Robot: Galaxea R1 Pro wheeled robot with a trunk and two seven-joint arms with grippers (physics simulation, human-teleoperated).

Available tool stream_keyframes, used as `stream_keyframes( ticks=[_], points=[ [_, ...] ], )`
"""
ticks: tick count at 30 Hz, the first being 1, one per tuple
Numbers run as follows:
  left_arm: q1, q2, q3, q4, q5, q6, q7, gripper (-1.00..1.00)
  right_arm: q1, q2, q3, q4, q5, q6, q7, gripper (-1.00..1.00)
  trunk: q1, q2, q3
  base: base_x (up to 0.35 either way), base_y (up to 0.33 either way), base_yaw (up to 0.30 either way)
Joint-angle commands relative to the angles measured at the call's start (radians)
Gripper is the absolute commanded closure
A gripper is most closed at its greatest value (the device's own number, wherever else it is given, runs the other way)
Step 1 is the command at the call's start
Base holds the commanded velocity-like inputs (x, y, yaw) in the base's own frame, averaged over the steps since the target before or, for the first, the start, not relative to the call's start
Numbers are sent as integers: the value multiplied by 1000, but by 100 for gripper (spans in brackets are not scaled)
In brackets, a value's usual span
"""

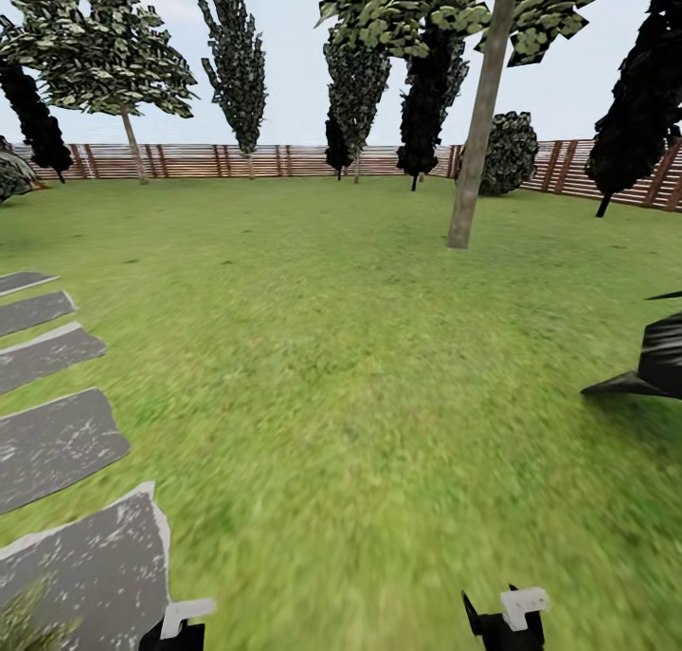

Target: Pick up the pesticide atomizer in the garden and spray insectifuge to fully cover both potted plants in the garden.

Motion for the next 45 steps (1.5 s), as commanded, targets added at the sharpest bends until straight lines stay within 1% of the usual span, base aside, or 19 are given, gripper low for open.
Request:
stream_keyframes(
  ticks=[1,14,20,26,37,45],
  points=[
    [-1,0,5,2,-11,-4,4,100,-1,0,4,1,-11,-3,8,-100,0,0,-1,340,0,0],
    [-1,0,5,2,-11,-4,4,100,-1,1,4,2,-11,-3,8,-100,0,0,-1,340,0,0],
    [-1,0,5,2,-11,-4,4,100,-1,1,4,2,-11,-3,8,-100,0,0,-1,340,0,68],
    [-1,0,5,2,-12,-4,4,100,-1,1,4,2,-11,-3,8,-100,0,0,-1,340,0,161],
    [-1,0,5,3,-12,-4,4,100,-1,1,4,2,-11,-3,8,-100,0,0,-1,340,0,263],
    [-1,0,5,3,-11,-4,4,100,-1,1,4,2,-11,-3,8,-100,0,0,-1,340,0,37]
  ],
)
